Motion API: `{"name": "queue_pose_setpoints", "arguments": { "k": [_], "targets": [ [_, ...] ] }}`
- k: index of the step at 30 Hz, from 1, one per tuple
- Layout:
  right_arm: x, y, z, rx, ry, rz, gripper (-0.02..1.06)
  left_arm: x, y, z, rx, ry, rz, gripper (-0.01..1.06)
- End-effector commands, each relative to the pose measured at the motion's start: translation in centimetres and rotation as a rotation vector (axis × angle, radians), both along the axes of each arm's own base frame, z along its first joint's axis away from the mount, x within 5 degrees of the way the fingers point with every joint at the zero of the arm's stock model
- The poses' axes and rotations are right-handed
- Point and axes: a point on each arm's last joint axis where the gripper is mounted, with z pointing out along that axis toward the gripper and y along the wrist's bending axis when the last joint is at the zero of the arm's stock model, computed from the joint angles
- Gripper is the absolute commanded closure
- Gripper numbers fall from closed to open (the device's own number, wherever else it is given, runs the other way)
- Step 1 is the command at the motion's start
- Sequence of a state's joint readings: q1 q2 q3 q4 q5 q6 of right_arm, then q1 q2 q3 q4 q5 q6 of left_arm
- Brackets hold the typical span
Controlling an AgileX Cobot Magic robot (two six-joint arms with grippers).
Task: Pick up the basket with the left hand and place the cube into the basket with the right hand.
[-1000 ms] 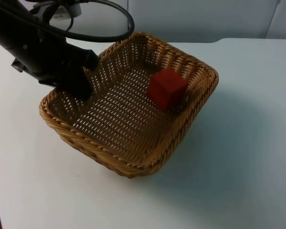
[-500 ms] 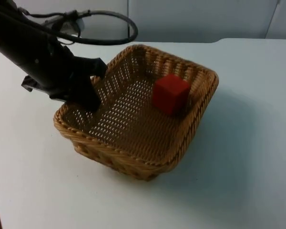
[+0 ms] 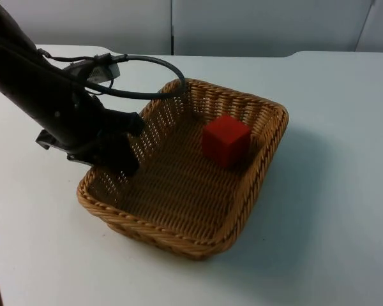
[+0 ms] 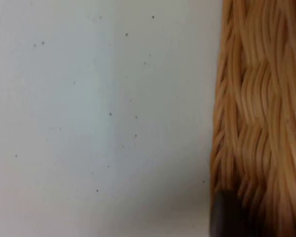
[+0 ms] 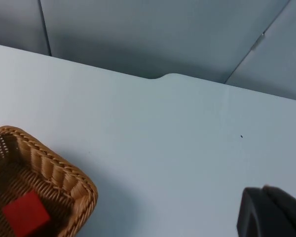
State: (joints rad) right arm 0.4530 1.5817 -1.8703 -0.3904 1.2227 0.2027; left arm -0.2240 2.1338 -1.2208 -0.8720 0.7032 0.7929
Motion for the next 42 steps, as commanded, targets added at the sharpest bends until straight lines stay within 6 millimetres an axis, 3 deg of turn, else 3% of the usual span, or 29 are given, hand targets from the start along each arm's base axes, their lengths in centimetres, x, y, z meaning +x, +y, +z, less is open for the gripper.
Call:
{"name": "queue_pose_setpoints", "arguments": {
  "k": [1,2,4,5,11,14,15,16,19,20,22,24,25,26,30,31,34,35,36,39,40,41,42],
  "targets": [
    [-0.3,-0.3,0.5,0.005,-0.017,0.000,1.05,0.3,0.0,0.0,0.004,-0.030,0.013,0.29],
    [-0.3,-0.3,0.5,0.005,-0.017,0.000,1.05,0.3,0.0,0.0,0.004,-0.030,0.013,0.29],
    [-0.3,-0.3,0.5,0.005,-0.017,0.000,1.05,0.6,0.1,0.0,0.018,-0.052,0.024,0.12],
    [-0.3,-0.3,0.5,0.005,-0.017,0.000,1.05,0.8,0.2,0.2,0.028,-0.069,0.011,0.09],
    [-0.3,-0.3,0.5,0.005,-0.017,0.000,1.05,2.8,-0.3,2.6,0.027,-0.138,-0.043,0.10],
    [-0.3,-0.3,0.6,0.001,-0.019,-0.002,1.05,5.2,-0.7,6.3,0.042,-0.190,-0.072,0.16],
    [-0.3,-0.3,0.6,0.001,-0.019,-0.002,1.05,5.2,-0.7,6.3,0.042,-0.190,-0.072,0.16],
    [-0.3,-0.4,0.6,-0.004,-0.021,-0.004,1.05,5.8,-0.8,7.7,0.054,-0.204,-0.080,0.21],
    [-0.2,-0.6,0.7,-0.029,-0.034,-0.018,1.05,8.0,-0.4,13.1,0.143,-0.270,-0.057,0.65],
    [-0.2,-0.6,0.7,-0.029,-0.034,-0.018,1.05,8.0,-0.4,13.1,0.143,-0.270,-0.057,0.65],
    [-0.2,-0.7,0.7,-0.039,-0.039,-0.022,1.05,8.6,-0.2,16.6,0.179,-0.324,-0.072,1.00],
    [-0.3,-0.7,0.8,-0.036,-0.041,-0.023,1.05,8.5,-0.2,19.8,0.178,-0.364,-0.095,1.05],
    [-0.3,-0.7,0.8,-0.036,-0.041,-0.023,1.05,8.5,-0.2,19.8,0.178,-0.364,-0.095,1.05],
    [-0.5,-0.9,1.0,-0.029,-0.051,-0.034,1.05,8.3,-0.2,21.5,0.167,-0.386,-0.080,1.05],
    [-3.2,-2.9,4.0,-0.017,-0.171,-0.110,1.05,5.8,1.3,28.6,0.180,-0.522,-0.013,1.05],
    [-3.2,-2.9,4.0,-0.017,-0.171,-0.110,1.05,5.8,1.3,28.6,0.180,-0.522,-0.013,1.05],
    [-7.6,-5.1,7.3,0.068,-0.286,-0.135,1.05,2.0,3.5,33.4,0.251,-0.603,0.044,1.05],
    [-9.0,-5.7,8.0,0.098,-0.311,-0.137,1.05,0.9,4.2,34.2,0.269,-0.618,0.062,1.05],
    [-9.0,-5.7,8.0,0.098,-0.311,-0.137,1.05,0.9,4.2,34.2,0.269,-0.618,0.062,1.05],
    [-13.5,-7.5,8.7,0.164,-0.381,-0.109,1.05,-4.1,6.5,36.1,0.271,-0.660,0.118,1.05],
    [-15.1,-8.2,7.7,0.185,-0.400,-0.102,1.05,-5.9,6.9,36.6,0.264,-0.696,0.135,1.05],
    [-15.1,-8.2,7.7,0.185,-0.400,-0.102,1.05,-5.9,6.9,36.6,0.264,-0.696,0.135,1.05],
    [-15.8,-8.5,5.9,0.191,-0.380,-0.102,1.05,-7.8,7.2,36.4,0.259,-0.722,0.150,1.05]
  ]
}}
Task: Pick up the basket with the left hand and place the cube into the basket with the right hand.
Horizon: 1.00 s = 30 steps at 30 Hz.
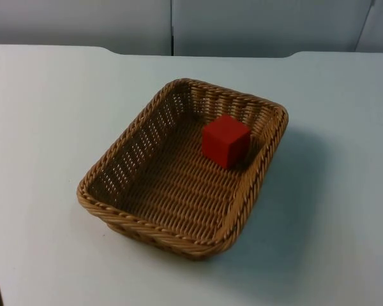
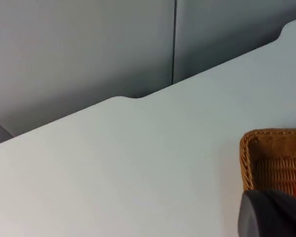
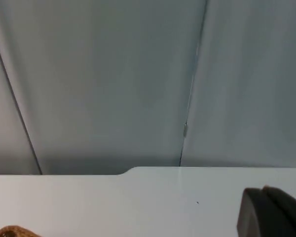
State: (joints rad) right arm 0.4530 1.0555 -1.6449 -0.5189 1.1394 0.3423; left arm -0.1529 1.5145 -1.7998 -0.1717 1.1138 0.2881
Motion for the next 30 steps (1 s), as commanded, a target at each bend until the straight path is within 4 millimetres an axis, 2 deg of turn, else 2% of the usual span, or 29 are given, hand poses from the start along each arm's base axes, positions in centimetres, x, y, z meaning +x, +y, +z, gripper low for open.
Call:
{"name": "queue_pose_setpoints", "arguments": {
  "k": [1,3,4,6,8,9,10,13,14,15,16,17,19,20,22,24,30],
  "targets": [
    [-1.3,-0.4,-3.0,0.032,0.023,0.017,1.05,-3.4,0.6,-0.8,-0.021,-0.037,0.019,1.05],
    [-3.0,-0.9,-6.6,0.068,0.025,0.033,1.05,-7.9,1.2,-1.3,-0.064,-0.121,0.031,1.05],
    [-3.0,-0.9,-6.6,0.068,0.025,0.033,1.05,-7.9,1.2,-1.3,-0.064,-0.121,0.031,1.05],
    [-4.3,-1.3,-11.0,0.107,0.046,0.050,1.05,-12.2,1.9,-3.1,-0.077,-0.160,0.038,1.05],
    [-6.1,-1.6,-14.3,0.156,0.035,0.091,1.05,-17.2,2.7,-4.3,-0.088,-0.220,0.038,1.05],
    [-6.6,-1.6,-16.1,0.172,0.048,0.110,1.05,-19.1,2.9,-5.3,-0.090,-0.231,0.037,1.05],
    [-6.6,-1.6,-16.1,0.172,0.048,0.110,1.05,-19.1,2.9,-5.3,-0.090,-0.231,0.037,1.05],
    [-8.5,-2.1,-19.6,0.214,0.075,0.138,1.05,-26.0,3.9,-7.0,-0.131,-0.360,0.035,1.05],
    [-9.1,-2.1,-20.3,0.217,0.076,0.159,1.05,-27.6,4.2,-7.6,-0.147,-0.392,0.038,1.05],
    [-9.1,-2.1,-20.3,0.217,0.076,0.159,1.05,-27.6,4.2,-7.6,-0.147,-0.392,0.038,1.05],
    [-9.6,-2.2,-20.6,0.218,0.068,0.184,1.05,-30.3,4.6,-8.3,-0.172,-0.458,0.041,1.05],
    [-10.1,-2.2,-20.7,0.200,0.059,0.218,1.05,-31.8,4.8,-8.8,-0.188,-0.500,0.043,1.05],
    [-10.9,-1.8,-20.9,0.183,0.061,0.311,1.05,-33.6,5.2,-9.9,-0.198,-0.556,0.056,1.05],
    [-10.9,-1.8,-20.9,0.183,0.061,0.311,1.05,-33.6,5.2,-9.9,-0.198,-0.556,0.056,1.05],
    [-11.3,-1.5,-21.2,0.151,0.093,0.375,1.05,-34.5,5.7,-11.4,-0.174,-0.556,0.089,1.05],
    [-11.6,-1.4,-21.6,0.118,0.139,0.398,1.05,-33.9,6.1,-12.7,-0.138,-0.480,0.147,1.05],
    [-11.7,-1.5,-22.3,0.105,0.189,0.392,1.05,-33.9,6.4,-13.4,-0.105,-0.414,0.173,1.05]
  ]
}}
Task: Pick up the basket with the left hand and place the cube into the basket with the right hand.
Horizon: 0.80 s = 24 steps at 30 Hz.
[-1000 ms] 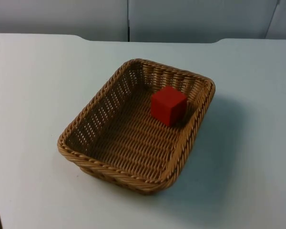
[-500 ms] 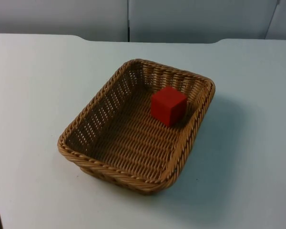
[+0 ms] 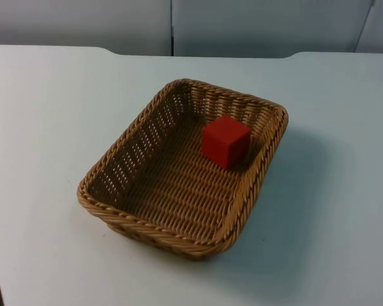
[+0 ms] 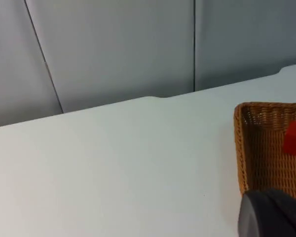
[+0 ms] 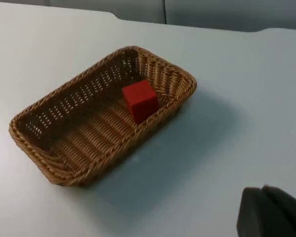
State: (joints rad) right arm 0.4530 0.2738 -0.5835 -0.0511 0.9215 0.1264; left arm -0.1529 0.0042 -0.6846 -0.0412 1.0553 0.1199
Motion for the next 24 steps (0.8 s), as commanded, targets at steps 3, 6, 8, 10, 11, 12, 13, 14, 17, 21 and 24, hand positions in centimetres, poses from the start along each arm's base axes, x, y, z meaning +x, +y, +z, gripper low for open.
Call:
{"name": "queue_pose_setpoints", "arguments": {
  "k": [3,6,8,10,11,12,13,14,17,21,24],
  "targets": [
    [0.0,0.1,-1.2,-0.019,0.050,0.009,1.05,0.5,0.2,-1.0,0.000,0.043,0.034,1.05],
    [0.0,0.5,-1.8,0.010,0.081,0.026,1.05,1.2,0.0,-2.3,-0.017,0.096,0.030,1.05],
    [0.0,0.5,-1.8,0.017,0.084,0.030,1.05,1.4,-0.1,-2.6,-0.017,0.107,0.029,1.05],
    [0.0,0.6,-1.8,0.017,0.084,0.035,1.05,1.8,-0.1,-3.4,-0.012,0.137,0.029,1.05],
    [0.0,0.6,-1.8,0.016,0.084,0.036,1.05,1.9,-0.2,-3.7,-0.012,0.148,0.028,1.05],
    [0.0,0.6,-1.8,0.016,0.084,0.036,1.05,2.1,-0.2,-4.1,-0.009,0.162,0.028,1.05],
    [0.0,0.6,-1.8,0.016,0.084,0.036,1.05,2.1,-0.2,-4.1,-0.009,0.162,0.028,1.05],
    [0.0,0.6,-1.8,0.016,0.084,0.036,1.05,2.2,-0.2,-4.5,-0.007,0.178,0.028,1.05],
    [-0.1,0.6,-1.9,0.018,0.092,0.037,1.05,2.3,-0.2,-4.7,-0.004,0.195,0.028,1.05],
    [-0.2,0.5,-2.0,0.009,0.112,0.039,1.05,2.3,-0.2,-4.7,-0.004,0.195,0.028,1.05],
    [-0.5,0.4,-2.2,-0.035,0.144,0.048,1.05,2.3,-0.2,-4.7,-0.004,0.195,0.028,1.05]
  ]
}}
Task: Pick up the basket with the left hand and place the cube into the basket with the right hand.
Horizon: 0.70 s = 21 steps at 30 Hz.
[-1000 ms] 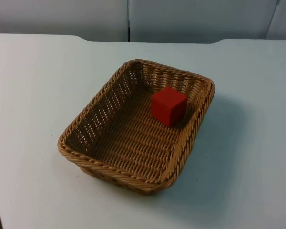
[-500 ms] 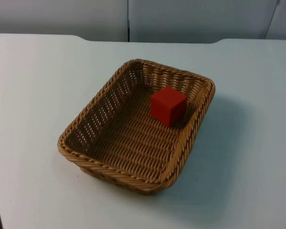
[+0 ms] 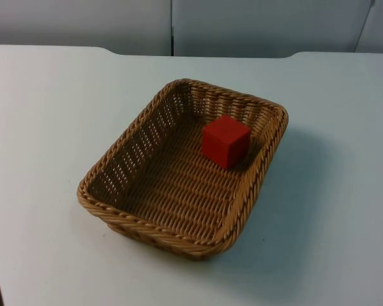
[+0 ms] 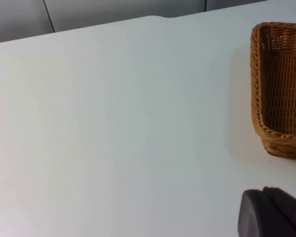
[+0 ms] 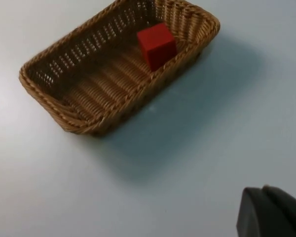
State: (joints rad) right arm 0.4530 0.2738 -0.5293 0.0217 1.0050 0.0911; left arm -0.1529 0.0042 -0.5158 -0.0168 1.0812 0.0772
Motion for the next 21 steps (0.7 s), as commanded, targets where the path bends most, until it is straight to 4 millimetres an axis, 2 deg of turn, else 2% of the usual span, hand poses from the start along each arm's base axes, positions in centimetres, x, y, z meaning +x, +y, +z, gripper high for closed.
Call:
{"name": "queue_pose_setpoints", "arguments": {
  "k": [1,4,21],
  "targets": [
    [-0.31,-0.35,-0.28,-0.064,0.025,0.011,1.05,-0.04,-0.06,-0.04,-0.014,-0.002,-0.001,1.05],
    [-0.54,-0.75,-0.64,-0.121,0.059,0.006,1.05,-0.04,-0.06,-0.04,-0.014,-0.002,-0.001,1.05],
    [-0.41,-0.78,0.10,-0.077,-0.056,-0.010,1.05,-0.04,-0.06,-0.04,-0.014,-0.002,-0.001,1.05]
  ]
}}
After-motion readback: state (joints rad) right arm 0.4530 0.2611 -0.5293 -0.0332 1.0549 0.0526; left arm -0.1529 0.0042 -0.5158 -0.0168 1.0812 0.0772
